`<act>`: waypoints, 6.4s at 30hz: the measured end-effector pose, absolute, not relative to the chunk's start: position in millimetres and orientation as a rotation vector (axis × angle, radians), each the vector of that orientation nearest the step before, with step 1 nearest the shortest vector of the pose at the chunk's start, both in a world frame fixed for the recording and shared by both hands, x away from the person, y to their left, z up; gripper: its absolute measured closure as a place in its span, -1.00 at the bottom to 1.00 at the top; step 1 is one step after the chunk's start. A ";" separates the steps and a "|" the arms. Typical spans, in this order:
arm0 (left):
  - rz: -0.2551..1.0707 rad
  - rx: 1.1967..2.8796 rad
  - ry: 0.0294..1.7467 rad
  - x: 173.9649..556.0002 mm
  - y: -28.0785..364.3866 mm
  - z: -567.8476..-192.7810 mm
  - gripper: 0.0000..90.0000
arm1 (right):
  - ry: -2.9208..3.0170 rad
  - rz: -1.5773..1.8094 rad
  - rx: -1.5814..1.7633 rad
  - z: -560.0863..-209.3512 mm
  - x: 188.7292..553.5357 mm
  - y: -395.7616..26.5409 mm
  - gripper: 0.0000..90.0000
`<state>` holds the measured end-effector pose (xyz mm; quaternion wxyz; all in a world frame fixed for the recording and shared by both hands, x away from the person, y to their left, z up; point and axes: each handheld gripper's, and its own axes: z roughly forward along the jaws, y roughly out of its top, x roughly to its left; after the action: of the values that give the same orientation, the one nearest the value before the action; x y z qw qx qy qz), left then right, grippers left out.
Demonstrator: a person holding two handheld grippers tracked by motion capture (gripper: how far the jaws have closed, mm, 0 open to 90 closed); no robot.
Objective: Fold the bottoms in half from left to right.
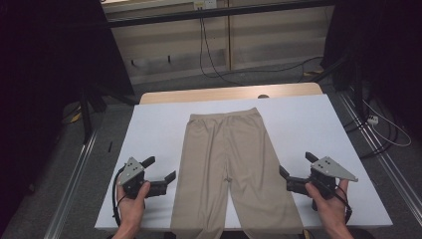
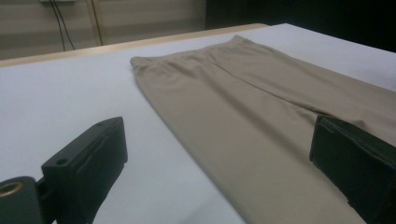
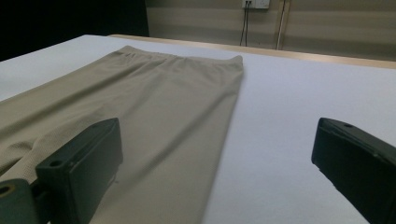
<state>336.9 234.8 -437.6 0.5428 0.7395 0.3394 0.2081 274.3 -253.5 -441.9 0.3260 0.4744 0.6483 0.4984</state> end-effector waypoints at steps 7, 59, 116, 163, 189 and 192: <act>0.484 1.771 0.813 337.7 235.6 -438.2 -0.90 | 1.732 1.328 1.249 -443.6 277.1 -250.5 -0.96; 0.434 1.839 0.837 464.3 178.6 -418.3 -0.81 | 2.501 1.315 0.955 -434.5 294.1 -23.0 -0.67; 0.352 1.869 1.079 542.6 175.8 -449.0 -0.41 | 2.598 1.267 0.887 -450.4 272.4 42.4 1.00; 0.273 1.775 1.174 574.0 188.3 -417.3 0.91 | 2.504 1.607 0.822 -406.3 268.7 29.6 1.00; 0.438 1.675 1.244 549.4 266.3 -355.4 0.91 | 2.471 1.811 0.623 -358.1 268.0 68.4 1.00; 0.474 1.685 1.259 546.4 279.3 -345.9 0.91 | 2.461 1.855 0.588 -347.4 267.7 75.7 1.00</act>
<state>546.4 279.3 -345.9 0.4730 0.6886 0.5144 0.1935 267.7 75.7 -347.4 0.0018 0.1875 0.7844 0.5913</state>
